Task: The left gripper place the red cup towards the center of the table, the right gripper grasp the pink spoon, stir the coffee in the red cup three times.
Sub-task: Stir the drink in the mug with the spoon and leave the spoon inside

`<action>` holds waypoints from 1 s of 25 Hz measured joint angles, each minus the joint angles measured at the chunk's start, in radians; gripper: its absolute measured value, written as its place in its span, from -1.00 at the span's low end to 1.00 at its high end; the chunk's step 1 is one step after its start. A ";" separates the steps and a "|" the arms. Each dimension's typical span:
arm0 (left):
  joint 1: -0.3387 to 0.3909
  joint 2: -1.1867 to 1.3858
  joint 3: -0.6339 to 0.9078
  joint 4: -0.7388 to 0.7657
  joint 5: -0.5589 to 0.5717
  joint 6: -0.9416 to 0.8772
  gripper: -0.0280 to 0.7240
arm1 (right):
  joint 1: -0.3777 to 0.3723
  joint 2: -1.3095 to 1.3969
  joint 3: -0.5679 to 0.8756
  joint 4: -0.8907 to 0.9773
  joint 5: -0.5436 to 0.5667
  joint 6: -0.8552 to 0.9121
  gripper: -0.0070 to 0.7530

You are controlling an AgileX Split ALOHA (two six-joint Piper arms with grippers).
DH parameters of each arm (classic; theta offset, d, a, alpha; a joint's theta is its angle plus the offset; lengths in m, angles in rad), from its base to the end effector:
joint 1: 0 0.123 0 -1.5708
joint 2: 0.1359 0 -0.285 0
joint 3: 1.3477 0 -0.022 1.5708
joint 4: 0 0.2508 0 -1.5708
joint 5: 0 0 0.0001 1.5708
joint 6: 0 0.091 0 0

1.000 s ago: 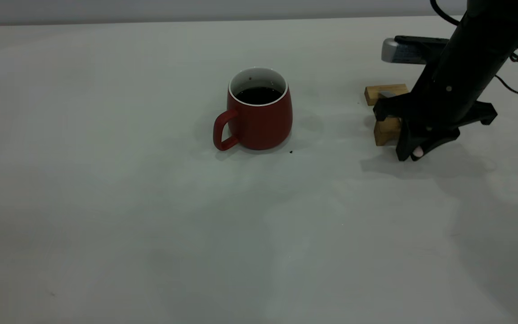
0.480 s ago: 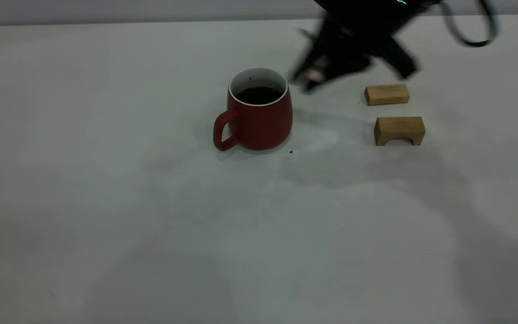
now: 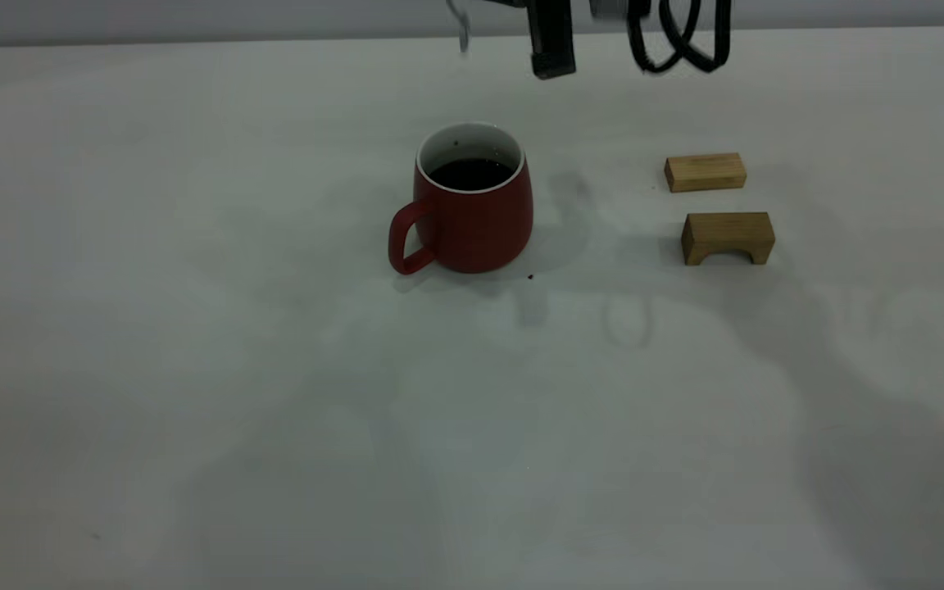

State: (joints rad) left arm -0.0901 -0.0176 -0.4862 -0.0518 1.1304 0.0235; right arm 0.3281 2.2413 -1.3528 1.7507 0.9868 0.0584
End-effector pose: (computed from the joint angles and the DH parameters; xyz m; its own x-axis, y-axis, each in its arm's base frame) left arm -0.0094 -0.0034 0.2679 -0.5109 0.0476 -0.8583 0.1306 0.9912 -0.0228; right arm 0.3930 0.2127 0.1289 -0.6137 0.3521 0.7067 0.7638 0.0378 0.6444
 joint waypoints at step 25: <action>0.000 0.000 0.000 0.000 0.000 0.001 0.26 | -0.027 0.214 -0.157 0.003 -0.034 0.452 -0.66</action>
State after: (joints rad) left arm -0.0901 -0.0176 -0.4862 -0.0518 1.1304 0.0245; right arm 0.3006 2.4554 -1.5095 1.7539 0.9527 0.5107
